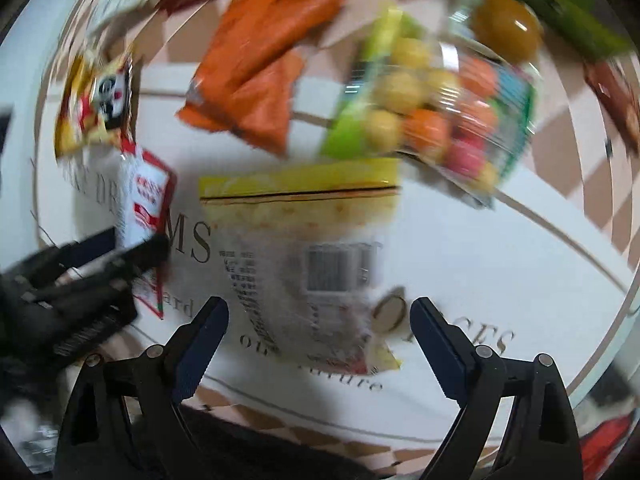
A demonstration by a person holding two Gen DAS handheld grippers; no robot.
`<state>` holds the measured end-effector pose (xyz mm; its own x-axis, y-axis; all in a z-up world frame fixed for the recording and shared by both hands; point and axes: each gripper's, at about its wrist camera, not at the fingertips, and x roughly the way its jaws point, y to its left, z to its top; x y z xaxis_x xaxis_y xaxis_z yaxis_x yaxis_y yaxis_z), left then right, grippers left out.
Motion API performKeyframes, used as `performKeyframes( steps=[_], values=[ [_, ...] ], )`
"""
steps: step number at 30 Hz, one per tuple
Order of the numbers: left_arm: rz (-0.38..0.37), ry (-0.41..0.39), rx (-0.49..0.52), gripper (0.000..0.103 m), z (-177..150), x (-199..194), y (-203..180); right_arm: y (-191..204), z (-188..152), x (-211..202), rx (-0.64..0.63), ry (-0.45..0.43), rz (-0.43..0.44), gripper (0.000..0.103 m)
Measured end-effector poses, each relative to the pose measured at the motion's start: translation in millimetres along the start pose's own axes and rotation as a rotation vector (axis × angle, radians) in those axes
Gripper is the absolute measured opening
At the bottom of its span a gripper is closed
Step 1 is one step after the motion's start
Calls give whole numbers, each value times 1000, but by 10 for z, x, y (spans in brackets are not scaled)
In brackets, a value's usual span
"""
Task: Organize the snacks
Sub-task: 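Grasp the red-white spicy strip packet with the left tool while the right tool grasps the clear bread bag, then carry both packets into the box and open both tools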
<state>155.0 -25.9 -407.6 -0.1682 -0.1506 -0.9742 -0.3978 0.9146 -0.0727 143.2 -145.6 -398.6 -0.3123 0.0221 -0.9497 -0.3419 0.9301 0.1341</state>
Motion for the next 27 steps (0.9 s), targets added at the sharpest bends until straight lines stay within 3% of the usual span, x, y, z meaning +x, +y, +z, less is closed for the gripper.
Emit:
performKeyframes(
  steps=[1, 3, 4, 8, 11, 18, 20, 22, 27],
  values=[
    [-8, 7, -1, 57, -1, 5, -2, 28, 4, 30, 6, 0, -13, 93],
    [-11, 18, 26, 57, -9, 31, -44, 16, -9, 96, 79, 17, -9, 67],
    [3, 26, 54, 57, -2, 37, -57, -80, -22, 95, 166, 22, 40, 65],
    [81, 37, 184, 59, -11, 46, -280, -186, -167, 157, 368, 51, 237, 68],
    [126, 38, 222, 60, -19, 70, -469, -156, -176, 151, 344, 43, 220, 89],
    [99, 3, 153, 51, -98, 48, -583, 399, -340, 392, 291, -1, 81, 87],
    [94, -5, 145, 49, -74, 66, -561, 432, -382, 397, 287, -25, 35, 76],
    [75, -8, 137, 49, -77, 37, -548, 451, -299, 308, 279, -54, 39, 55],
    [-5, -7, 100, 49, -39, -82, -524, 258, -367, 133, 306, -59, 101, 47]
  ],
)
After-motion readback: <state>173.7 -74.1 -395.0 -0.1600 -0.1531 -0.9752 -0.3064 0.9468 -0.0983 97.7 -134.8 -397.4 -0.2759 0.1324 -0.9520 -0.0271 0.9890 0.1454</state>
